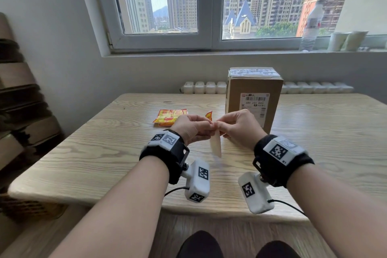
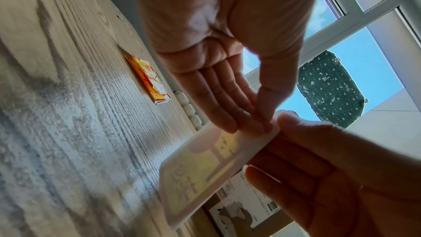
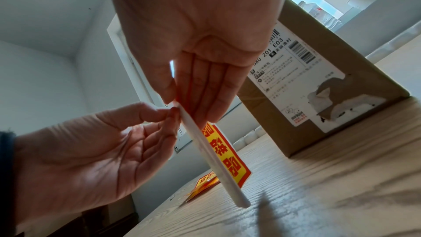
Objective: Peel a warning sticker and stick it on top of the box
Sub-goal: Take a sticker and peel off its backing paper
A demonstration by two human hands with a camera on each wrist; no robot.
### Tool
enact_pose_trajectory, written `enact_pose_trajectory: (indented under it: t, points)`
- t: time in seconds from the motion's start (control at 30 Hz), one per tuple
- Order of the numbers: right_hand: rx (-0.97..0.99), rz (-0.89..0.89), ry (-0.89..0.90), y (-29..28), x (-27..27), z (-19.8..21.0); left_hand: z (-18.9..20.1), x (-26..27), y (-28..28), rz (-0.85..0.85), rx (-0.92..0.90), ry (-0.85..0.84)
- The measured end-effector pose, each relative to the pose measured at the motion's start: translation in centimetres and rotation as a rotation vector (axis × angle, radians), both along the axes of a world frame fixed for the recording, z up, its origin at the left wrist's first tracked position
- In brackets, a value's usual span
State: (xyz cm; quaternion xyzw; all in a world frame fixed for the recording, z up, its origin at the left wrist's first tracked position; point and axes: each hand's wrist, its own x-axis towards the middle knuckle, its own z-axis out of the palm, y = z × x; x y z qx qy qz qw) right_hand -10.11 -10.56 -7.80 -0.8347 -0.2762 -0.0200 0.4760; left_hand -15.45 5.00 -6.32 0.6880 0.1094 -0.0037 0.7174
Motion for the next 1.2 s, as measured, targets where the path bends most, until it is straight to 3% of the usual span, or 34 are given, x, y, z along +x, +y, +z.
enact_pose_trajectory:
  t: [0.93, 1.2]
  points:
    - [-0.091, -0.003, -0.064, -0.08, -0.27, -0.38, -0.32, 0.17, -0.08, 0.006, 0.025, 0.013]
    - [-0.062, 0.034, 0.033, -0.33, -0.2, -0.35, -0.56, 0.16, 0.02, -0.021, 0.042, -0.019]
